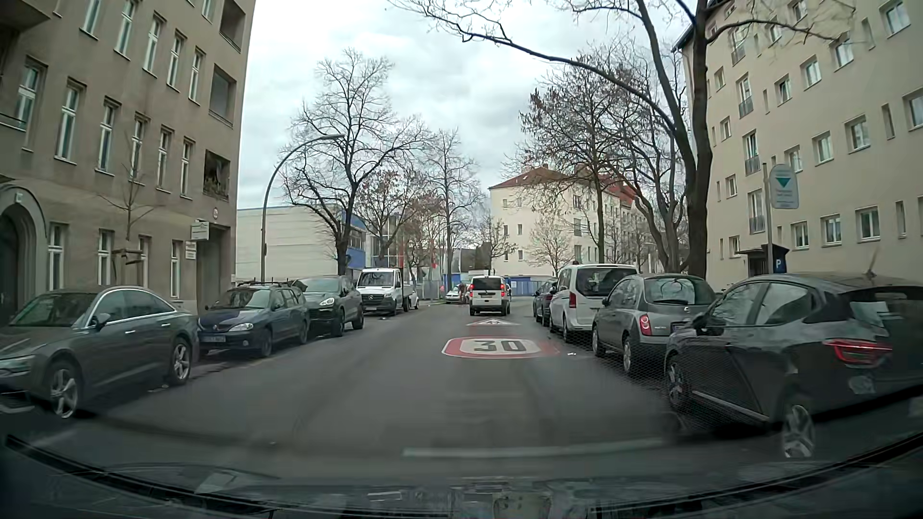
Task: Follow the waypoints while adhering to traffic rules and regulations
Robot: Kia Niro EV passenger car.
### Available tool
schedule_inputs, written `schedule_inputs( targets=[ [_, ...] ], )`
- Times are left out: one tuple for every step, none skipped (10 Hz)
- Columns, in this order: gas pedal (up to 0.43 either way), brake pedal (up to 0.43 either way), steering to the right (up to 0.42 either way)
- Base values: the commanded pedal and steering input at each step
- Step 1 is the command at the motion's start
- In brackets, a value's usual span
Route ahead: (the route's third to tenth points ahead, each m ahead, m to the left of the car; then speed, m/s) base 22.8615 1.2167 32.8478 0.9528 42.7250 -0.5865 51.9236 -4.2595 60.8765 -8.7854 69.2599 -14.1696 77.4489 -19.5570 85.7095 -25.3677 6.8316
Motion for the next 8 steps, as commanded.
schedule_inputs(
  targets=[
    [0.000, 0.012, -0.003],
    [0.000, 0.012, -0.001],
    [0.000, 0.012, 0.000],
    [0.000, 0.012, 0.003],
    [0.008, 0.012, 0.003],
    [0.008, 0.012, 0.004],
    [0.008, 0.012, 0.004],
    [0.008, 0.012, 0.003]
  ],
)
